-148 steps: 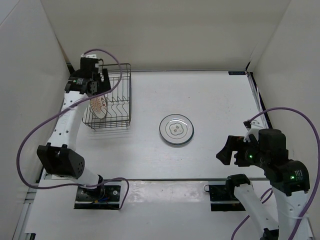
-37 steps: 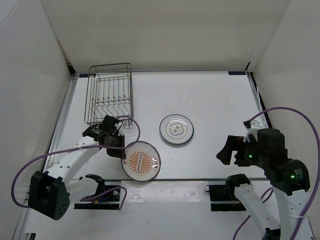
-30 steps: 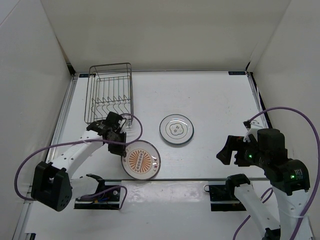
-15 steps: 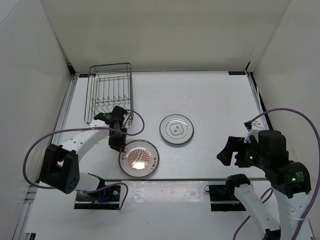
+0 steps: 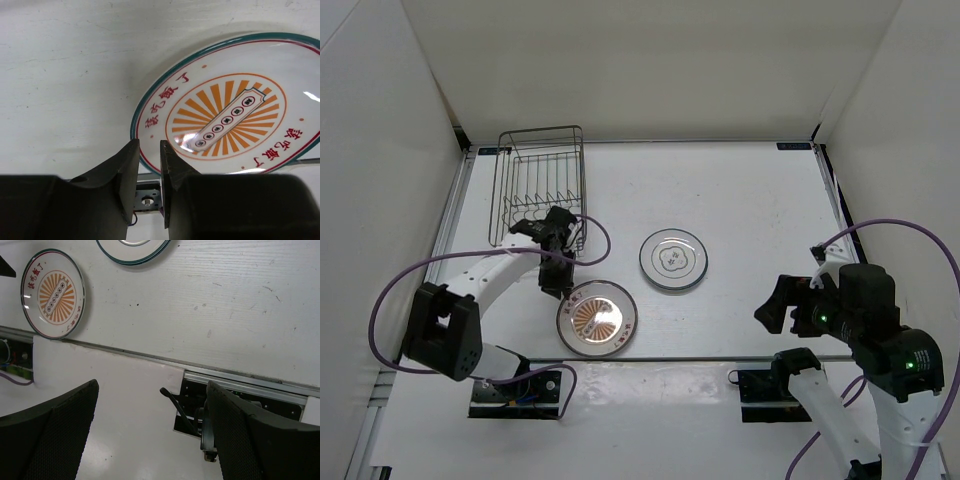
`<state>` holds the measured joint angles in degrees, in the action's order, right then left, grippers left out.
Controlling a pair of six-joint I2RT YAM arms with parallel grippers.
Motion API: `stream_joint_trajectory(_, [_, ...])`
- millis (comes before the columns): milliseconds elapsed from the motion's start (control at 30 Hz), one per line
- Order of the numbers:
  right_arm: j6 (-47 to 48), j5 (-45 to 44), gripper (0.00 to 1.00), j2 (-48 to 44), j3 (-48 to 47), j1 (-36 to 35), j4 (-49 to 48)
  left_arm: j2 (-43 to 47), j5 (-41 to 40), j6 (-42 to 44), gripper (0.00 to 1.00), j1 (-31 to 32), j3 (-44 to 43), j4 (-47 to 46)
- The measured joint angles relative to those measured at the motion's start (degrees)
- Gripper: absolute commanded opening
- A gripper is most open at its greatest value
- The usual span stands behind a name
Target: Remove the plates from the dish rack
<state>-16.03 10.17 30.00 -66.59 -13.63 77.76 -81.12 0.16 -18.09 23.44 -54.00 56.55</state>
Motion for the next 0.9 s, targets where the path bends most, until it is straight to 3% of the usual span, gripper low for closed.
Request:
stream_joint_trajectory(133, [-0.1, -0.7, 0.9, 0.0, 0.0, 0.0, 0.0, 1.6, -0.2, 0.5, 0.35, 0.0, -3.3, 2.1])
stream_joint_trajectory(267, [-0.4, -1.8, 0.9, 0.1, 0.0, 0.0, 0.0, 6.3, -0.3, 2.7, 0.45, 0.0, -7.9, 4.8])
stream_joint_trajectory(333, [-1.0, -3.0, 0.9, 0.3, 0.0, 0.0, 0.0, 10.7, -0.4, 4.2, 0.53, 0.0, -9.7, 5.3])
stream_joint_trajectory(433, [-2.5, -6.7, 0.9, 1.7, -0.2, 0.0, 0.2, 20.5, -0.1, 6.7, 0.54, 0.0, -10.6, 5.7])
stream_joint_trajectory(600, [-4.0, -10.1, 0.9, 4.8, -1.2, 0.0, 0.1, 36.5, 1.0, 7.8, 0.62, 0.0, -5.6, 6.2])
stream_joint_trajectory(667, [-4.3, -10.1, 0.9, 5.1, -1.2, 0.0, 0.2, 40.8, 1.0, 8.2, 0.72, 0.0, -2.8, 7.7])
stream_joint_trajectory(833, [-4.6, -8.6, 0.9, 6.4, -1.2, 0.0, 0.1, 44.5, -1.9, 9.8, 0.92, 0.0, 2.9, 10.1])
stream_joint_trajectory(900, [-4.7, -7.7, 0.9, 7.3, -1.2, 0.0, -0.1, 45.7, -3.0, 10.1, 0.95, 0.1, 5.2, 10.2])
